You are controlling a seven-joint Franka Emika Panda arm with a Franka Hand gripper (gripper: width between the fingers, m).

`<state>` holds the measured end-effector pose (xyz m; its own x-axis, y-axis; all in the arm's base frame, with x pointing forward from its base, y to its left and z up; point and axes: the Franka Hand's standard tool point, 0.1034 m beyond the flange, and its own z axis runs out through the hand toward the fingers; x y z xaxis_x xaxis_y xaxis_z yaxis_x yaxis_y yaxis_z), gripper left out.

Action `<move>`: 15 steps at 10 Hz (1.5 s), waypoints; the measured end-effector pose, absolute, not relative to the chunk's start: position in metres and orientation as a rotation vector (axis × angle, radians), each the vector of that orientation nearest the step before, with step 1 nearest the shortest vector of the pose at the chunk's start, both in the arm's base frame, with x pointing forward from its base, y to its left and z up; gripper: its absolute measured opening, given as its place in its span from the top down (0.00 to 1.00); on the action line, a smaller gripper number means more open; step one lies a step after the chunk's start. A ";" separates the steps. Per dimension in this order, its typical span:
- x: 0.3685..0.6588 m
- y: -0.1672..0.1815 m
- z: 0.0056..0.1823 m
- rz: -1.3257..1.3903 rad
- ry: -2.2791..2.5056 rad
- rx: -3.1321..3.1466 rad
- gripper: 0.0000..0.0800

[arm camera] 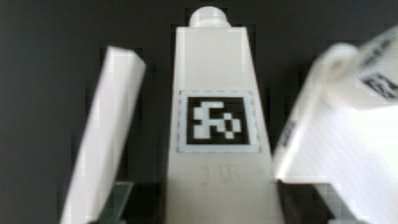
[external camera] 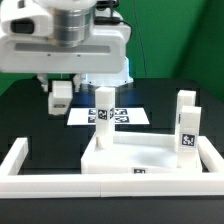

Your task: Assemble desk

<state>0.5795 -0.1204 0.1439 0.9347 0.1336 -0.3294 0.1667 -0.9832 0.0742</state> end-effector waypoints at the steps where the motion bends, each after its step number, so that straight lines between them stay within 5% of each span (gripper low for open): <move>1: 0.576 -0.114 0.140 -0.443 0.240 2.996 0.64; 5: 0.577 -0.121 0.141 -0.124 0.233 3.031 0.64; 9: 0.601 -0.108 0.191 0.308 -0.195 3.257 0.64; 15: 0.603 -0.108 0.180 0.564 -0.219 3.118 0.64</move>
Offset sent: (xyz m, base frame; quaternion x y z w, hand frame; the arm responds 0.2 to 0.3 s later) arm 0.0000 0.0000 0.0000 0.0000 0.1938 0.0000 0.9810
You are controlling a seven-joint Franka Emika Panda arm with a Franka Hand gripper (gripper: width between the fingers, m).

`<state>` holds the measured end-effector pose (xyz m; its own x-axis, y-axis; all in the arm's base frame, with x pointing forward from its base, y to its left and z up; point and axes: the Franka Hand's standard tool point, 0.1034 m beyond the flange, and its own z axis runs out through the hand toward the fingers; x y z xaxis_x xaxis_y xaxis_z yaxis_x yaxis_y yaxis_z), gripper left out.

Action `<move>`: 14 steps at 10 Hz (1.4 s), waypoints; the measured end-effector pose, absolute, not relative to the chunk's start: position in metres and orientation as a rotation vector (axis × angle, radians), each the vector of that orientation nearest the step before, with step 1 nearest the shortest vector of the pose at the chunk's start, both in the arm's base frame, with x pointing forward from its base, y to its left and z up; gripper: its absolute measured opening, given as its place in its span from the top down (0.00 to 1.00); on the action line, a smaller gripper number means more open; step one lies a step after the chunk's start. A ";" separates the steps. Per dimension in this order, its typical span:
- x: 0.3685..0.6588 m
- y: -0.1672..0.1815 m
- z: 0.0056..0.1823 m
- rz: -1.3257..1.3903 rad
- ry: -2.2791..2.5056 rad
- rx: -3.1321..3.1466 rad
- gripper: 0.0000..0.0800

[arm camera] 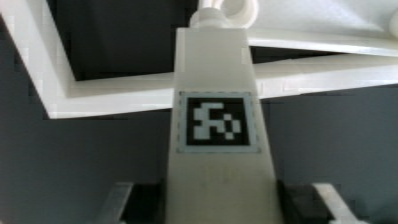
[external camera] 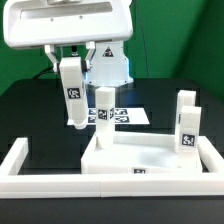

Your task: Assemble desk

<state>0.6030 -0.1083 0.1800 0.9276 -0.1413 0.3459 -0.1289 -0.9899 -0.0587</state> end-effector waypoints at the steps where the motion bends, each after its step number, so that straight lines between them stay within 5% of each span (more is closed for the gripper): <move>1: 0.605 -0.096 0.178 -0.585 0.265 -3.042 0.64; 7: 0.605 -0.087 0.166 -0.629 0.309 -3.053 0.64; 9: 0.599 -0.092 0.148 -0.782 0.325 -3.115 0.64; 14: 0.602 -0.080 0.153 -0.778 0.328 -3.093 0.64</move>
Offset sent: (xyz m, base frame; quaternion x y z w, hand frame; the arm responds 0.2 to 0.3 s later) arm 0.0000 0.0000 0.0000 0.0000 0.0000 0.0000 1.0000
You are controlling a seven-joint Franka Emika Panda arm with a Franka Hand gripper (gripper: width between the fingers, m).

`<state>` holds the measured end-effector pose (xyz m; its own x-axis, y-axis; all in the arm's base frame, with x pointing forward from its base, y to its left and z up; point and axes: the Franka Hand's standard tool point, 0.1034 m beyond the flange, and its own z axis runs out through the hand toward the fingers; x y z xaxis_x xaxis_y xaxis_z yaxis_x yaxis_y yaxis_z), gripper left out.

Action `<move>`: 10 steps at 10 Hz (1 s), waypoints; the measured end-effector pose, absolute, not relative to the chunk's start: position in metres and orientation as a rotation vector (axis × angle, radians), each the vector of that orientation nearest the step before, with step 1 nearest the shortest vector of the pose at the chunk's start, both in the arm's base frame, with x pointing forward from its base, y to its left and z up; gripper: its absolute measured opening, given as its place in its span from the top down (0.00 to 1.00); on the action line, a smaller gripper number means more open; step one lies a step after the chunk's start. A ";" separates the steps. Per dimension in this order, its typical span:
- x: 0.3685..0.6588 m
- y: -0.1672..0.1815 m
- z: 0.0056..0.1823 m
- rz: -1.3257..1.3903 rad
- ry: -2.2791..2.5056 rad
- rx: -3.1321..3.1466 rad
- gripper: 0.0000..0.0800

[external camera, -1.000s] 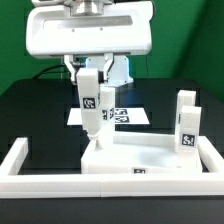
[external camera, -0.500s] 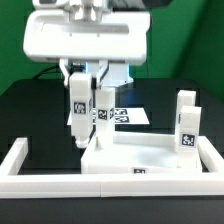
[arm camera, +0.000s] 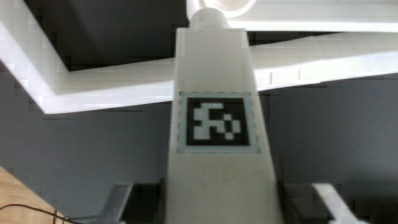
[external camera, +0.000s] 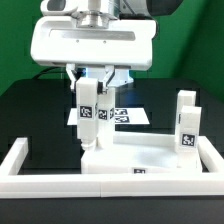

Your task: Assemble desk

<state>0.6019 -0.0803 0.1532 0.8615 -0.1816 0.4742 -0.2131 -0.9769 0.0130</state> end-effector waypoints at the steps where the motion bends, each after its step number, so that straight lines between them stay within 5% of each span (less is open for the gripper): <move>1: 0.602 -0.080 0.155 0.751 -0.317 2.969 0.64; 10: 0.597 -0.072 0.130 0.699 -0.292 2.971 0.64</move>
Offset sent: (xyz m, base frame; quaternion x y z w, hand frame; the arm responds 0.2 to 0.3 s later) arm -0.0010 0.0014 -0.0109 0.0026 0.0128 0.0034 0.9999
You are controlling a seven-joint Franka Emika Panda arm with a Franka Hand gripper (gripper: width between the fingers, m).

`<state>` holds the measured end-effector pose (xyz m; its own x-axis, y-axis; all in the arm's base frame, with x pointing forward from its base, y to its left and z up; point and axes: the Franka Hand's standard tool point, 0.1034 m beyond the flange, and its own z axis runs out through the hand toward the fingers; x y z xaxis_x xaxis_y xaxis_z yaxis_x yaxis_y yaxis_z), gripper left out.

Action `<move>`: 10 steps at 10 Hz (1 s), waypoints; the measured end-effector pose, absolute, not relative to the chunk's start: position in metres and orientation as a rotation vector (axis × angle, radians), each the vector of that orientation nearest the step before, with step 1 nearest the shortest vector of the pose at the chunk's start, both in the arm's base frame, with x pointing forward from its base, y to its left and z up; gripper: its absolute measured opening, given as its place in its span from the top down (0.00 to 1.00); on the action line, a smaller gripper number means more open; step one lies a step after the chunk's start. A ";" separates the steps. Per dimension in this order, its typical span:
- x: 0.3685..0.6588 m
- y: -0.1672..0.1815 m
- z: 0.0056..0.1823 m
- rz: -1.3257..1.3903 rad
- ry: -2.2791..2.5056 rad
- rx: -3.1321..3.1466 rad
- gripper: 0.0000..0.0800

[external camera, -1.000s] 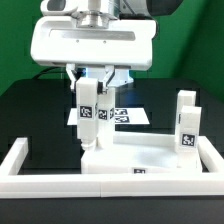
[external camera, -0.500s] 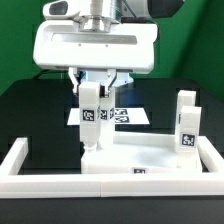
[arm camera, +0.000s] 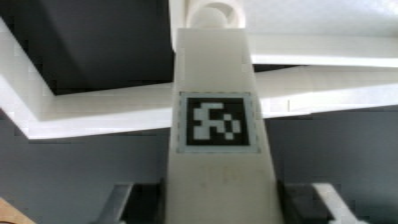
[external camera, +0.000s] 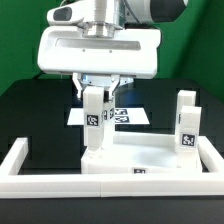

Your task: Assemble desk

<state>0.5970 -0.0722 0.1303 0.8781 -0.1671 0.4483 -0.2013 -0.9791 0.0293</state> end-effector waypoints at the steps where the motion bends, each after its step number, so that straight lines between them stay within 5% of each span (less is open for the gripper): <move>1: 0.599 -0.071 0.128 0.700 -0.291 2.969 0.64; 10: 0.597 -0.071 0.119 0.691 -0.288 2.960 0.64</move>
Offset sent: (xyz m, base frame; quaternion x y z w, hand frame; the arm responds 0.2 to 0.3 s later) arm 0.0004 0.0011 -0.0087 -0.0006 0.0097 0.0021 1.0000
